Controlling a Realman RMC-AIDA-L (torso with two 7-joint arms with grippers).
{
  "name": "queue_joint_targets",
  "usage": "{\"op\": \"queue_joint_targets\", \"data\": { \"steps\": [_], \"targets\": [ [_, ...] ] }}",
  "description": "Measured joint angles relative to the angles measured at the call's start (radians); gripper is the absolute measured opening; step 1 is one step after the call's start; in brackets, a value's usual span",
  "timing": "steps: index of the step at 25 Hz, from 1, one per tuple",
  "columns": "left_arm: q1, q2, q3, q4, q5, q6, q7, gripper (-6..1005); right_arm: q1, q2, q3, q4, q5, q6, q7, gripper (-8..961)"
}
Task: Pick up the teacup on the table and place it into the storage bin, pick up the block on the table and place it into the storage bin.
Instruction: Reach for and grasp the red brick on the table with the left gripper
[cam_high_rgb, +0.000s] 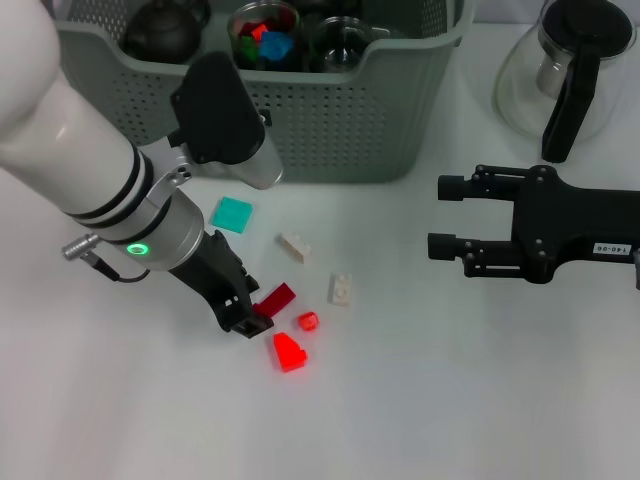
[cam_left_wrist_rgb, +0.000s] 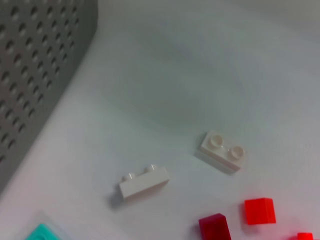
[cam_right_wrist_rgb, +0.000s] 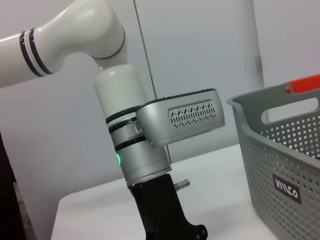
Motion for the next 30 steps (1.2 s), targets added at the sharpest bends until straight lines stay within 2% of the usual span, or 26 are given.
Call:
{"op": "queue_joint_targets", "data": {
  "steps": [12,30],
  "targets": [
    [-0.007,-0.001,0.028,0.001,0.05,-0.042,-0.038,471,-0.007,-0.003,0.002,0.0,0.0,0.003,-0.002,761],
    [0.004,0.0,0.079,0.02,0.052,-0.054,-0.031,468,-0.004,-0.003,0.003,0.002,0.0,0.006,0.001,761]
  ]
}}
